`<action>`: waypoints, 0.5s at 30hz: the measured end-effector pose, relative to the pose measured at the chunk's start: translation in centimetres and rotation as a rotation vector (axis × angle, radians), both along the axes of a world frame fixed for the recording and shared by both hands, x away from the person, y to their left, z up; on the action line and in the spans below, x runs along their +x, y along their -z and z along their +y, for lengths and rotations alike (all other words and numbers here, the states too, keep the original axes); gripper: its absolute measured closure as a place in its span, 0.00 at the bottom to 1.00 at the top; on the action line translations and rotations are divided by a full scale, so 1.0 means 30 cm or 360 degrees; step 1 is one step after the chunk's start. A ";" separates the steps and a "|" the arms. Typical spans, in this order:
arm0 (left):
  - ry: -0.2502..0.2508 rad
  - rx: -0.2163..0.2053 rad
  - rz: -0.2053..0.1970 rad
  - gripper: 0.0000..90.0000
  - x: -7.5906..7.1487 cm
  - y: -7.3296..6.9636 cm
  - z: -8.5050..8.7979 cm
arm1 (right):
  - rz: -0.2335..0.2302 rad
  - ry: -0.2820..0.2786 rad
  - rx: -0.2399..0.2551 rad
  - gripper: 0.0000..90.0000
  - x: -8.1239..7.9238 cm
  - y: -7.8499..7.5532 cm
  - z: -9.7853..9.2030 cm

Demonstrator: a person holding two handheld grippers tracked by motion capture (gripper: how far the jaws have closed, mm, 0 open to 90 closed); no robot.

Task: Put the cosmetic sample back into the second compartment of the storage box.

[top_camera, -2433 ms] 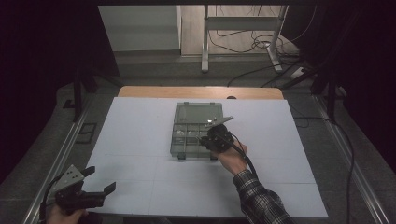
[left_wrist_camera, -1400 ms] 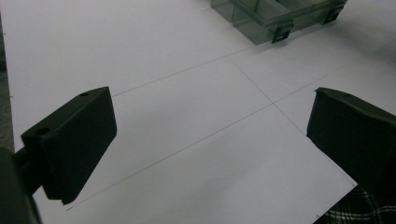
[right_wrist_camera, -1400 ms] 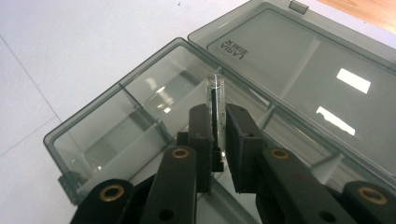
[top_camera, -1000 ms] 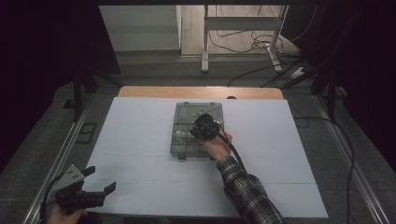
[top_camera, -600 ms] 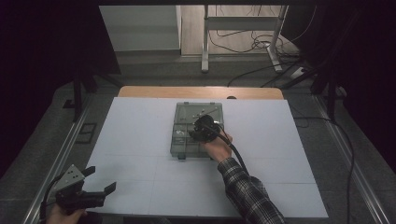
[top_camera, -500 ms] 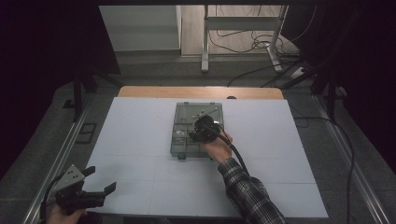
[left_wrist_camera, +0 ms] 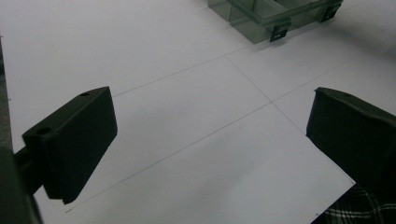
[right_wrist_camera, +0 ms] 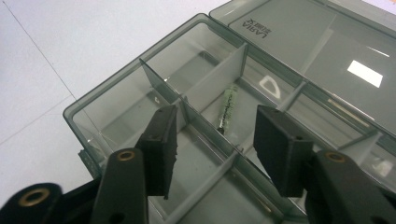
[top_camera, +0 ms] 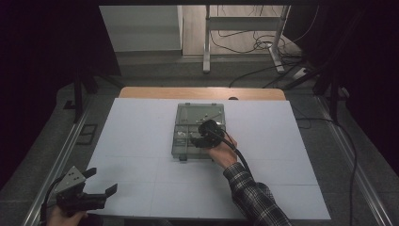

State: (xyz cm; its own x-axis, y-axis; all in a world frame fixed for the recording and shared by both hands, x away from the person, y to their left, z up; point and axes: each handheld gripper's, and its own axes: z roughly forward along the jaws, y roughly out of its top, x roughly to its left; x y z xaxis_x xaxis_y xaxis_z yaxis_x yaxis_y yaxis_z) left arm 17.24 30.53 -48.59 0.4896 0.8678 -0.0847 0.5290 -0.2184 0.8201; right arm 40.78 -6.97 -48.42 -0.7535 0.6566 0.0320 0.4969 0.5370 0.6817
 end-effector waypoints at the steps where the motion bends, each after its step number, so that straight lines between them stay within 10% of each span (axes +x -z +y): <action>1: 0.0001 0.0001 -0.0002 0.03 0.000 0.000 0.000 | 0.0000 0.0000 0.0007 0.52 -0.001 0.000 -0.003; 15: 0.0024 0.0011 -0.0013 0.03 -0.002 -0.001 -0.003 | 0.0002 -0.0025 0.0048 0.46 -0.030 -0.017 -0.025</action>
